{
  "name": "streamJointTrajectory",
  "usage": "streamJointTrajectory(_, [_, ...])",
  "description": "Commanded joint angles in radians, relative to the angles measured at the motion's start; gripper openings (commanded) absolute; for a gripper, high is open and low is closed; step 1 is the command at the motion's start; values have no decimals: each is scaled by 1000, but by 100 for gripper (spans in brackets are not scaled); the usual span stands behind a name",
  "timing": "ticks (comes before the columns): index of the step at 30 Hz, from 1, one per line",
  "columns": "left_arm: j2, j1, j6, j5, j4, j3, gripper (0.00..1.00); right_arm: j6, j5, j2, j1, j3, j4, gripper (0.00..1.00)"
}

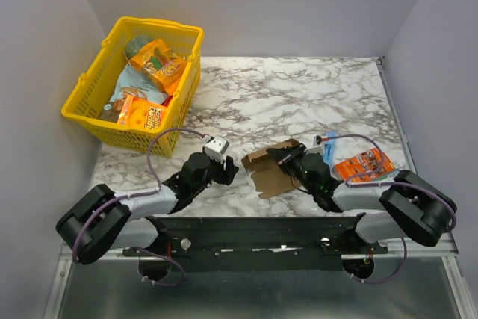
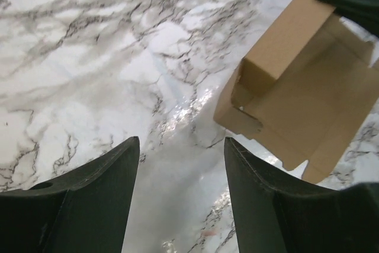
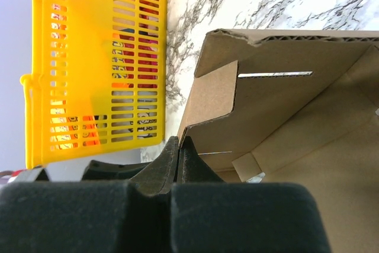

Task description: Fold the paper box

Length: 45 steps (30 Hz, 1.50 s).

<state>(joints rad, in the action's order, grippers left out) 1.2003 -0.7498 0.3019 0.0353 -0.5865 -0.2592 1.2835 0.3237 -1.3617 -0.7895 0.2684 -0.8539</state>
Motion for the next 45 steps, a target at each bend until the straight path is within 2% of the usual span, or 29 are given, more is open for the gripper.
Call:
streamJointTrajectory(1, [106, 4, 17, 84, 68, -72, 68, -15, 49, -16, 12, -34, 15, 0])
streamJointTrajectory(11, [248, 3, -110, -77, -108, -117, 69, -13, 37, -33, 19, -31, 12, 1])
streamJointTrajectory(21, [292, -2, -132, -176, -194, -138, 57, -6, 17, -57, 22, -26, 1, 0])
streamJointTrajectory(25, [312, -14, -136, -202, -211, -147, 55, -6, 9, -70, 22, -18, 0, 0])
streamJointTrajectory(35, [363, -52, -149, -183, -233, -183, 44, -3, 0, -82, 22, -17, -7, 0])
streamJointTrajectory(38, [380, -65, -150, -129, -240, -187, 40, -3, -2, -83, 22, -17, -8, 0])
streamJointTrajectory(45, [415, -88, -119, -5, -266, -196, 39, 2, -9, -91, 22, -15, -14, 1])
